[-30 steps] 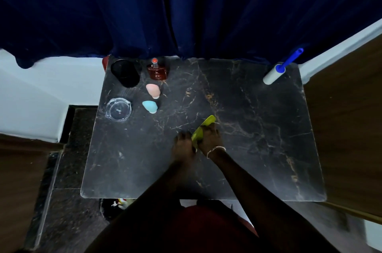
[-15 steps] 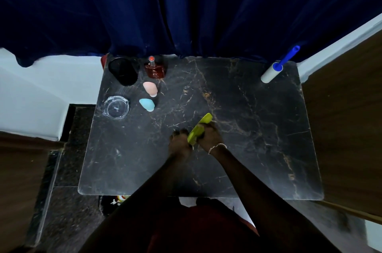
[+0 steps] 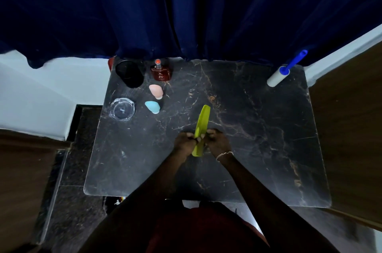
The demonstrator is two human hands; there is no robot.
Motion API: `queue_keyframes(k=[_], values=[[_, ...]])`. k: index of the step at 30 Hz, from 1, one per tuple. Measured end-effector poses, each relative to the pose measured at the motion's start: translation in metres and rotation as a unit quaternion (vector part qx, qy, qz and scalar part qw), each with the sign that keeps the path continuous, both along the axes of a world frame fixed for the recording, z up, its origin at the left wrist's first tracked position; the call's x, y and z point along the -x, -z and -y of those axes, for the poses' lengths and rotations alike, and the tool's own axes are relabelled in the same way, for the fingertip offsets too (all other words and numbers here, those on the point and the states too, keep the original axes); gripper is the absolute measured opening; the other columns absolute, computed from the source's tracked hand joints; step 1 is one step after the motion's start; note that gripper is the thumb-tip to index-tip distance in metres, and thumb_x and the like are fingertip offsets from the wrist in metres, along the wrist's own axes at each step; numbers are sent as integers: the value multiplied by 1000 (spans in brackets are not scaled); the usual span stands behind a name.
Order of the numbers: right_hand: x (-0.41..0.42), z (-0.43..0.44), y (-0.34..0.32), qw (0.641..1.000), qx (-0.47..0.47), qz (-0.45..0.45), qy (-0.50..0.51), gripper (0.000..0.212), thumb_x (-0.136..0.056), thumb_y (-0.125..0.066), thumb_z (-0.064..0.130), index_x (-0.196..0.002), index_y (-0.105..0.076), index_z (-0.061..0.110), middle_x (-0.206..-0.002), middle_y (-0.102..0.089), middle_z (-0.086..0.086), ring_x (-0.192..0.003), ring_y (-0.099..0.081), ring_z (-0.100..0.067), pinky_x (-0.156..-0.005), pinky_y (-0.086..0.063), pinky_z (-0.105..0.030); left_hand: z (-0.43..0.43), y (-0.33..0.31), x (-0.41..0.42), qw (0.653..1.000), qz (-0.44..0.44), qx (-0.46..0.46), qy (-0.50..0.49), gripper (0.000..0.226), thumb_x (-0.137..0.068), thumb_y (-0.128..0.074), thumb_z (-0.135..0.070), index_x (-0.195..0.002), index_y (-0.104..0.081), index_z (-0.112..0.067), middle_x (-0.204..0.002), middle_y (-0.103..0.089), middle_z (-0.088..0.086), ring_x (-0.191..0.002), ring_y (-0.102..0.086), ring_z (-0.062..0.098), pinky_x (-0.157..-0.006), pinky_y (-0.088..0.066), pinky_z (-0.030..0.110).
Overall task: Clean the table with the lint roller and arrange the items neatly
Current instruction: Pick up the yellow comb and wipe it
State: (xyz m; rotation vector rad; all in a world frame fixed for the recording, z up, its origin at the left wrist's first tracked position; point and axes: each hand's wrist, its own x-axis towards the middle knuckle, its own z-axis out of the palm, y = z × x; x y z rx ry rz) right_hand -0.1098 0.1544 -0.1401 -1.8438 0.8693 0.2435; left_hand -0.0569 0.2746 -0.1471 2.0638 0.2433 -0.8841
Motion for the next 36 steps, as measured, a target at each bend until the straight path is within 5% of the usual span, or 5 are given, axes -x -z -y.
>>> queue_keyframes(k=[12,17,21,26,36], values=[[-83,18,-16,984,-146,-61,86,11,-94,-57,-4,-95,-59,7,-65,-65,-6,-34,-55,2,-48,-52,-23,15,-15,-60,995,53,77,-45,23,-86,-72,6,-109,-71,9,-104,-74,23,-93,-62,21,-92,-55,40],[-122,17,-16,991,98,-70,-51,21,-88,-64,13,-102,-75,3,-106,-74,-17,-98,-71,-29,-91,-56,-35,16,-18,-85,992,104,47,60,32,-80,-83,-8,-109,-72,-2,-107,-76,16,-98,-71,29,-84,-54,34],[-154,6,-19,977,174,-64,-105,24,-83,-64,24,-93,-76,6,-96,-75,-17,-94,-71,-34,-81,-57,-35,15,-11,-101,989,114,46,87,24,-85,-75,0,-109,-72,5,-108,-75,24,-93,-69,27,-70,-45,19],[-180,-11,-10,971,181,-61,-141,27,-82,-68,28,-99,-72,7,-106,-71,-17,-102,-67,-35,-83,-54,-37,15,1,-120,986,148,-41,64,15,-88,-69,-6,-92,-76,7,-96,-76,28,-93,-73,40,-75,-50,41],[-188,-10,12,966,191,-47,-169,32,-85,-60,17,-117,-64,19,-125,-60,-14,-119,-57,-37,-95,-50,-43,13,14,-134,981,167,-90,48,29,-95,-59,-19,-122,-62,-8,-115,-70,19,-114,-64,40,-89,-52,43]])
